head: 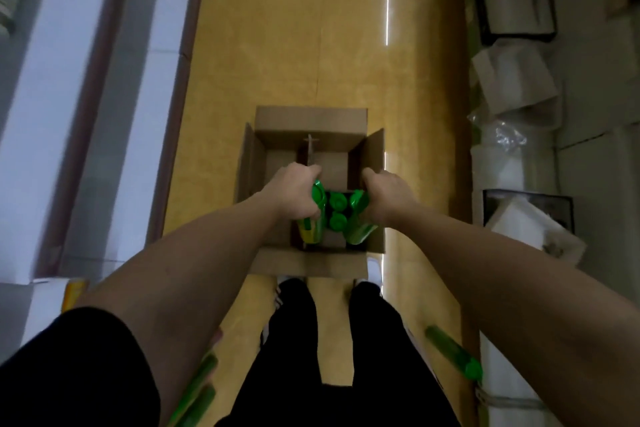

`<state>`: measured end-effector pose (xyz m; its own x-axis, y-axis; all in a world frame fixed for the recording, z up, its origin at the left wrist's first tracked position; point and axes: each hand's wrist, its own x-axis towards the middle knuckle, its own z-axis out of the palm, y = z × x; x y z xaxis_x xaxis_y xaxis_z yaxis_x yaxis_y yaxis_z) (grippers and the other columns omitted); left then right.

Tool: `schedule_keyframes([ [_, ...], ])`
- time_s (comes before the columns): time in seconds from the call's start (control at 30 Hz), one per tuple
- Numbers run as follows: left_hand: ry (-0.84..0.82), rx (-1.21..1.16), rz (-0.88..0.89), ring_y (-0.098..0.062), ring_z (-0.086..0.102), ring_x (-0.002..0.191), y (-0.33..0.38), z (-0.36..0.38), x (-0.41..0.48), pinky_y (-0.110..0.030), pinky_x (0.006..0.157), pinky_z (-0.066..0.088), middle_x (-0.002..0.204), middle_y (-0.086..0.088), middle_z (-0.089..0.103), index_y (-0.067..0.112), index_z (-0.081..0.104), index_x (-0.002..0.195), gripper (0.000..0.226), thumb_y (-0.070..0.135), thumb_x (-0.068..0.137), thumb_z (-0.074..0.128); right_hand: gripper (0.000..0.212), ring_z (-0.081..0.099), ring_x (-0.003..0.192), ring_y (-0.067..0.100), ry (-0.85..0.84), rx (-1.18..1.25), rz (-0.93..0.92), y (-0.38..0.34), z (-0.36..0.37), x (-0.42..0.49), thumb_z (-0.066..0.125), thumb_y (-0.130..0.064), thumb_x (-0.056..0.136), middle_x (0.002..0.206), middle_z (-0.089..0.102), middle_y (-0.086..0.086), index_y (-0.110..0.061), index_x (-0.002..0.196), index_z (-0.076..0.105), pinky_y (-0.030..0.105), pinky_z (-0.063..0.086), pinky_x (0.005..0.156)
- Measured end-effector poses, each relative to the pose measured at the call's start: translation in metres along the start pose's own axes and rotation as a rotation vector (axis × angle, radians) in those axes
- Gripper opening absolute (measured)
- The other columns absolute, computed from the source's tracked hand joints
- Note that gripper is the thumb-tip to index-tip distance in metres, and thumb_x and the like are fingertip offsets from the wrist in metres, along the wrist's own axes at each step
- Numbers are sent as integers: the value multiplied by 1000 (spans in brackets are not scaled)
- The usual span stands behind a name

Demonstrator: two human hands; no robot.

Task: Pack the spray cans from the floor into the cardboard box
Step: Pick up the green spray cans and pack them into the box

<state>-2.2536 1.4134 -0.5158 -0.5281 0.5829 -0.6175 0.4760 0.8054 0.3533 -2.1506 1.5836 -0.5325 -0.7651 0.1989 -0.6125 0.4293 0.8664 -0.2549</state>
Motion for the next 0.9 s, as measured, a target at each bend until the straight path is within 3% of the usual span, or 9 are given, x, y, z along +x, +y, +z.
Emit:
schedule_keyframes([
  [0.2, -46, -86, 39, -19, 52, 102, -30, 57, 25, -32, 77, 45, 115, -2, 54, 18, 52, 127, 68, 31, 71, 89, 63, 53, 102, 33, 8, 16, 14, 5, 72, 16, 82, -33, 72, 112, 54, 14, -14, 121, 46, 34, 40, 72],
  [0.33, -64, -48, 102, -28, 55, 100, -43, 94, 39, -31, 74, 39, 113, -9, 56, 15, 54, 123, 62, 30, 71, 84, 55, 52, 104, 35, 13, 82, 31, 9, 107, 23, 77, -32, 78, 112, 53, 16, -12, 120, 48, 36, 41, 73],
  [0.53, -20, -69, 130, -27, 52, 104, -70, 156, 57, -34, 78, 43, 116, -8, 54, 17, 52, 127, 61, 27, 74, 82, 53, 50, 108, 29, 58, 158, 81, 17, 162, 29, 74, -27, 82, 119, 53, 12, -16, 125, 46, 40, 51, 85],
  [0.67, 7, -36, 124, -28, 51, 106, -84, 193, 72, -36, 79, 45, 121, -9, 54, 16, 52, 129, 59, 25, 77, 78, 50, 50, 107, 31, 76, 167, 95, 20, 198, 40, 73, -26, 81, 118, 54, 14, -13, 123, 49, 41, 51, 82],
  [0.9, 54, 18, 183, -29, 48, 98, -107, 255, 98, -44, 68, 53, 117, -9, 56, 14, 56, 124, 51, 18, 77, 75, 57, 49, 109, 34, 83, 153, 33, 23, 253, 79, 72, -14, 79, 123, 55, 15, -8, 131, 49, 41, 46, 84],
])
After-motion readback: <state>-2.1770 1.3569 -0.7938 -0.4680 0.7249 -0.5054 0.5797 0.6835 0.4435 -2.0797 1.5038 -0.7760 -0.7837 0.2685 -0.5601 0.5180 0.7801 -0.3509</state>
